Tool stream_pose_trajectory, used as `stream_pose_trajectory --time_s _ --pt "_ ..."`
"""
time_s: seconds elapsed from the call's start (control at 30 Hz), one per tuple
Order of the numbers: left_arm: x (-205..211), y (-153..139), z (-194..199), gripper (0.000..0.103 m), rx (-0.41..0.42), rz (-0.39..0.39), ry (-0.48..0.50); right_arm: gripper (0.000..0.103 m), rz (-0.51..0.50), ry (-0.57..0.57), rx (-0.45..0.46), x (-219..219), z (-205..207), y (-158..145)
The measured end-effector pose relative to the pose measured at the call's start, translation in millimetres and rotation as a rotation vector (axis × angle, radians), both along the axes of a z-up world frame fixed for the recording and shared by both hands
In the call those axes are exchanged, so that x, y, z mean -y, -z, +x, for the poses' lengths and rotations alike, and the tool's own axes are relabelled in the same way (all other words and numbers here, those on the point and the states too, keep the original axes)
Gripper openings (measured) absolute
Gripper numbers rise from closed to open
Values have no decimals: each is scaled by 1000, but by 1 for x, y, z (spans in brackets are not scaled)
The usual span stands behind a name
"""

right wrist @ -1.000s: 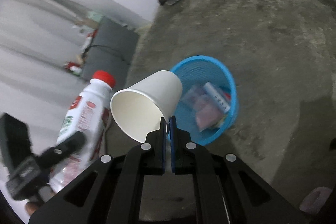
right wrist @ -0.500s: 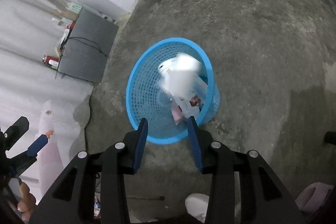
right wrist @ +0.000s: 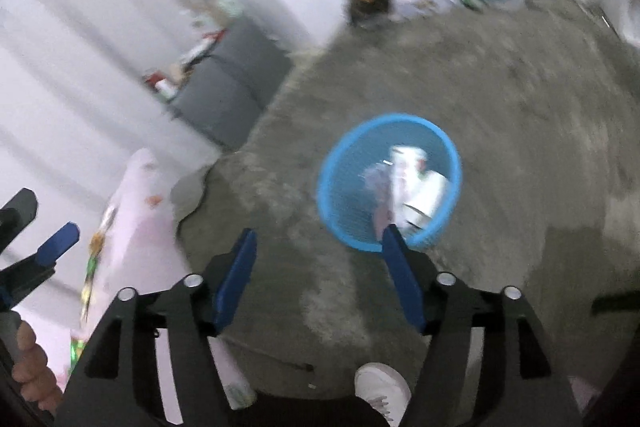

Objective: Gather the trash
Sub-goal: 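Bring both grippers back over the table to the chip bags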

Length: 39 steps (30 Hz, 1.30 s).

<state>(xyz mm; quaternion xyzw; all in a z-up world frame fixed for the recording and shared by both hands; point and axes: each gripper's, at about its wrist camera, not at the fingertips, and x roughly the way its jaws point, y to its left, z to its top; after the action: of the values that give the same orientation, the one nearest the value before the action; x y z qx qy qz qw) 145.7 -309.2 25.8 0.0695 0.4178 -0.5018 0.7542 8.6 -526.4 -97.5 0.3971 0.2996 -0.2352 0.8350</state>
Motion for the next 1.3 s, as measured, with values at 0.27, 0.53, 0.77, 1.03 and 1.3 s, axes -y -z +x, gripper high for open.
stream_pose_trajectory --time_s 0.27,0.53,0.77,1.03,1.3 --pt "-151 -41 -16 87 94 -83 -174 90 -127 -242 49 -81 38 -72" --pt "-330 -52 -21 89 185 -58 -528 97 -228 -368 9 -161 63 -103" --pt "-444 -28 -25 89 142 -41 -804 97 -212 -505 -15 -222 97 -107" --pt "-497 34 -21 89 -16 -9 -890 97 -30 -729 -25 -279 136 -80" --pt "-484 66 -17 76 -136 -93 -766 89 -249 -1038 10 -377 158 -89"
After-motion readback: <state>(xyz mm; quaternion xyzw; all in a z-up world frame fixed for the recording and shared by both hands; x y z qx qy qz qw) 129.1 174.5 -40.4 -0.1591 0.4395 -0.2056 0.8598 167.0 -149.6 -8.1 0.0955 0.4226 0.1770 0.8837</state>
